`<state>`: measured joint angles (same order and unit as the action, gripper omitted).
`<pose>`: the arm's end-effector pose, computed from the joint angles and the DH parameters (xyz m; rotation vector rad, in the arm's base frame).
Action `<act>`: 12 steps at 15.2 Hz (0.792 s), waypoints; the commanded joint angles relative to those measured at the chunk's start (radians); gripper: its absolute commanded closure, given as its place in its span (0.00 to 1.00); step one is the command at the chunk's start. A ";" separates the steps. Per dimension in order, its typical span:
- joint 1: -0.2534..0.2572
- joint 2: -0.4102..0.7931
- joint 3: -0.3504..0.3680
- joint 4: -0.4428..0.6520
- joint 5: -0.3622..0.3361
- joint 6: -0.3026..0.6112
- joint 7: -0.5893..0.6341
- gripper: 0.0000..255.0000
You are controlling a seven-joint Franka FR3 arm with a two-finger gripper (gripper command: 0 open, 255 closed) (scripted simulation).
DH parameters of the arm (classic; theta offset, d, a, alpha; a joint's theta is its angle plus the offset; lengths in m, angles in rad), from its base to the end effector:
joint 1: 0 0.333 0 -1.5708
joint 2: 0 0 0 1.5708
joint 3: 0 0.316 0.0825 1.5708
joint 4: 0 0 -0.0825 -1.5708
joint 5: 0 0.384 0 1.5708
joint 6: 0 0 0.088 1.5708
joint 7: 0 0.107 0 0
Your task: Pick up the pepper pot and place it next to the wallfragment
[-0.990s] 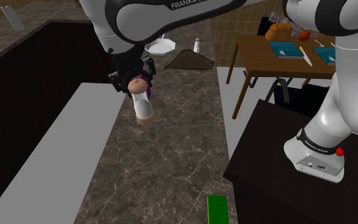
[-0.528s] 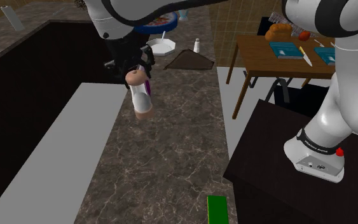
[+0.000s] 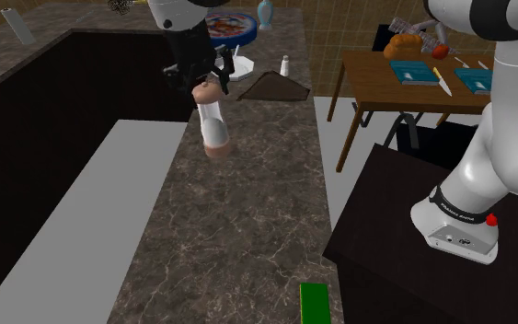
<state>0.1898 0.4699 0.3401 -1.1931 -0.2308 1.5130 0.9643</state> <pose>0.6184 0.2726 0.5179 2.9199 -0.6807 -0.0607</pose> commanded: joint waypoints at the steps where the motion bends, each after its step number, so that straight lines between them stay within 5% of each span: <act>1: -0.043 -0.050 -0.006 -0.084 0.012 0.039 -0.035 1.00; 12: -0.234 -0.228 -0.077 -0.332 0.056 0.147 -0.268 1.00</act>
<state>-0.0236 0.2596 0.2731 -1.4962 -0.1787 1.6432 0.7250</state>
